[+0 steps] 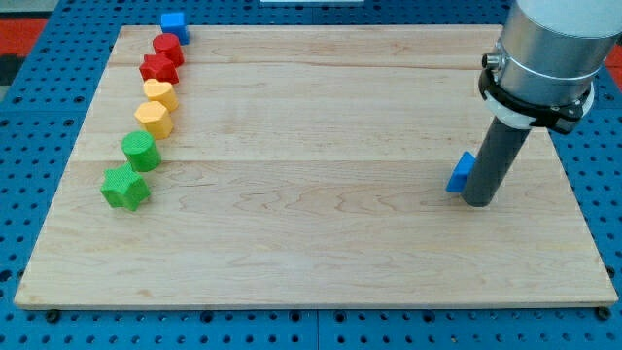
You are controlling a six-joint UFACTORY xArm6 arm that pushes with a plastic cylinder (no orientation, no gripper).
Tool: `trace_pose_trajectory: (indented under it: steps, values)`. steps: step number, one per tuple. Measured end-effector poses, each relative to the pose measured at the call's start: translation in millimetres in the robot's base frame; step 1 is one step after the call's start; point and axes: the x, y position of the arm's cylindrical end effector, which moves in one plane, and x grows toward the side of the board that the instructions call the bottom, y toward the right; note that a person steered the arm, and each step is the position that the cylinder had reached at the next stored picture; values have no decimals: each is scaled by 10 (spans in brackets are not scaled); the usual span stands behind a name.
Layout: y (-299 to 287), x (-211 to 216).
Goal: Place the green star towards the cube
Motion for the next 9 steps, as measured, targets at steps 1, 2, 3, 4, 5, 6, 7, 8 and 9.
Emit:
trace_pose_trajectory:
  steps: [1, 2, 3, 4, 5, 6, 7, 8, 9]
  values:
    - [-3, -83]
    - [-16, -194]
    - [-16, -220]
    - [-98, 68]
    - [-425, 358]
    - [-966, 519]
    - [-1559, 615]
    - [-2168, 649]
    - [-2781, 668]
